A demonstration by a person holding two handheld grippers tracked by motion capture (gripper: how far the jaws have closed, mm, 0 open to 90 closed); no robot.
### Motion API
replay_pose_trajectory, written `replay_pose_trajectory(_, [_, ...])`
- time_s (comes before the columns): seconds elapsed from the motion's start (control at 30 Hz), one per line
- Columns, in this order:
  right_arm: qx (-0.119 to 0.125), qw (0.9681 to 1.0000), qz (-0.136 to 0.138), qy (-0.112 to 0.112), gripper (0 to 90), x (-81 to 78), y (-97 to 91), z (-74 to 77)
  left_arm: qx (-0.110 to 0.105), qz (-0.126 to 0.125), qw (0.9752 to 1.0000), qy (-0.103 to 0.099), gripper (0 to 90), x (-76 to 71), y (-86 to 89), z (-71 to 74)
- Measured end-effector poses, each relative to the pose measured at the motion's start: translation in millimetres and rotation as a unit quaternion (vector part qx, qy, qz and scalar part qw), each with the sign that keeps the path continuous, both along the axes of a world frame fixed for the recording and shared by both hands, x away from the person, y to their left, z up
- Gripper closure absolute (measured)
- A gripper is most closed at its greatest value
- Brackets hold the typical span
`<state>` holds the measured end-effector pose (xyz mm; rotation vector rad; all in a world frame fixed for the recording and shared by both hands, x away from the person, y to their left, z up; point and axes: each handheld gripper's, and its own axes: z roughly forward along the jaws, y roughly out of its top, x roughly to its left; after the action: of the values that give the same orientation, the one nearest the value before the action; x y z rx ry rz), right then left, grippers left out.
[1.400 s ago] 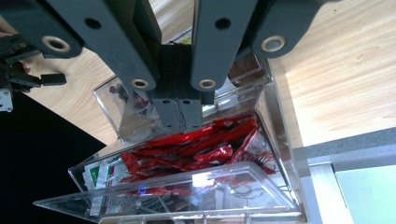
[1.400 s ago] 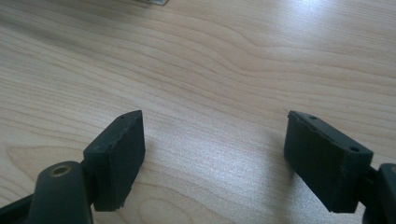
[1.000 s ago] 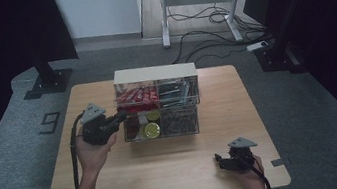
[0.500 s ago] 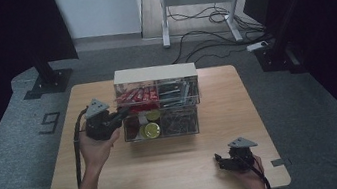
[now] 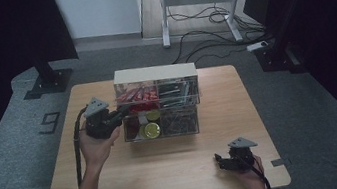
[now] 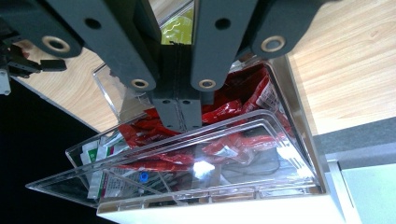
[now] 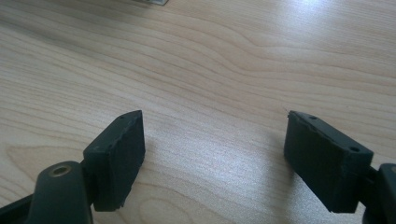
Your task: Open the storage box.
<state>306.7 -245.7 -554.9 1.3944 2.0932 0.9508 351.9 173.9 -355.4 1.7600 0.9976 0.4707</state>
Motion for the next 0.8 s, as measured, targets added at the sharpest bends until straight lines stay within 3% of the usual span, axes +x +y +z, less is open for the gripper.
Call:
replay_pose_trajectory(0.47, [0.0, 1.0, 0.0, -0.001, 20.9, 0.1, -0.1, -0.1, -0.008, 0.006, 0.9999, -0.003, 90.0, 3.3, 3.7, 10.1])
replay_pose_trajectory(0.8, [0.0, 1.0, 0.001, 0.0, 20.9, 0.2, -0.2, -0.1, -0.002, 0.006, 0.9999, -0.009, 90.0, 6.1, 3.3, 21.1])
